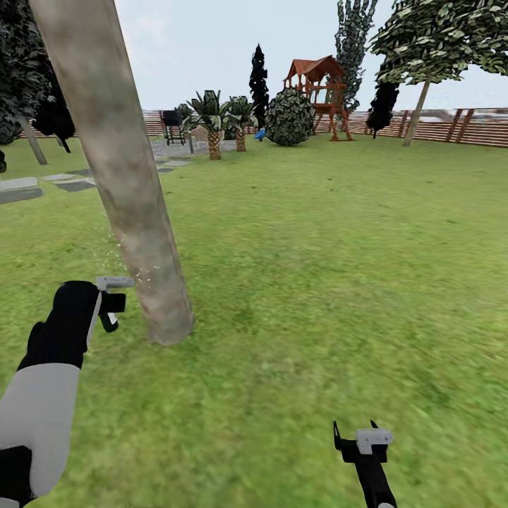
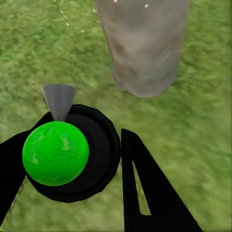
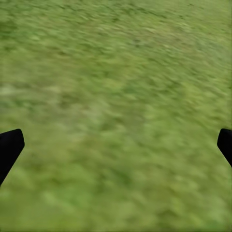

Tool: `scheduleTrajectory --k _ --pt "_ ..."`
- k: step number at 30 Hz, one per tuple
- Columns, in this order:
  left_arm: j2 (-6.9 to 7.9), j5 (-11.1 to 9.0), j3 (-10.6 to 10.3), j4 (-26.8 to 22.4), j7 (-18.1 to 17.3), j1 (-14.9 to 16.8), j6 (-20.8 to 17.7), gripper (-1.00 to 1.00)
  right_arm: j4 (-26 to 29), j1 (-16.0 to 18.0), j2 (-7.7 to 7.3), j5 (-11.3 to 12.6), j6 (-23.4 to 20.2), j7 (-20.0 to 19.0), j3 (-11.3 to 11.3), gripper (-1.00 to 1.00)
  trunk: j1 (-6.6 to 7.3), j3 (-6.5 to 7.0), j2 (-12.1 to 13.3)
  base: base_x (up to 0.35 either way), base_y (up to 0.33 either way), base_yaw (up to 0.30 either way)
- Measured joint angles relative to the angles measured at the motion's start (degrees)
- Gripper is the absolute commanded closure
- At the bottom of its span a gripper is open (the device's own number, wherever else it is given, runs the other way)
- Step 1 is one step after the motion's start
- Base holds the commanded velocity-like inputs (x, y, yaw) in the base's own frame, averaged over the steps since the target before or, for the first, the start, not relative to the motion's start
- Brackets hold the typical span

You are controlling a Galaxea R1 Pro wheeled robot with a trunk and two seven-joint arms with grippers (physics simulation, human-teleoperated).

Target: In the garden, pick up the pesticide atomizer on the floor and spray pesticide onto both trees until each tree trunk is fully covered.

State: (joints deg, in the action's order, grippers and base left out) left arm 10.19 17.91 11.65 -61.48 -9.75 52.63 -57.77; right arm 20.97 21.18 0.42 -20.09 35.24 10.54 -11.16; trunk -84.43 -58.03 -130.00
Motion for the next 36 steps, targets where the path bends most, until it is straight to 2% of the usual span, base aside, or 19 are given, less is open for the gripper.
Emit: scheduleTrajectory --k 6,14,29,36 --pt "0.61 0.37 -0.04 -0.15 -0.01 -0.21 0.14 1.00 -0.06 0.00 -0.07 -0.03 0.00 -0.05 0.02 -1.00 0.00 0.00 0.00 0.206 0.000 0.000" --pt "0.54 0.27 -0.10 -0.13 -0.01 -0.24 0.00 1.00 -0.06 0.00 -0.07 -0.03 0.00 -0.03 0.06 -1.00 0.00 0.00 0.00 0.329 -0.009 0.000" --pt "0.53 0.33 0.01 -0.13 -0.01 -1.30 0.11 1.00 -0.06 0.00 -0.07 -0.04 0.00 -0.07 0.06 -1.00 0.00 0.00 0.00 0.037 -0.258 0.001" --pt "0.55 0.30 0.29 -0.13 -0.01 -1.31 0.03 1.00 -0.06 0.00 -0.07 -0.04 0.00 -0.05 0.06 -1.00 0.00 0.00 0.00 0.175 -0.231 0.227"
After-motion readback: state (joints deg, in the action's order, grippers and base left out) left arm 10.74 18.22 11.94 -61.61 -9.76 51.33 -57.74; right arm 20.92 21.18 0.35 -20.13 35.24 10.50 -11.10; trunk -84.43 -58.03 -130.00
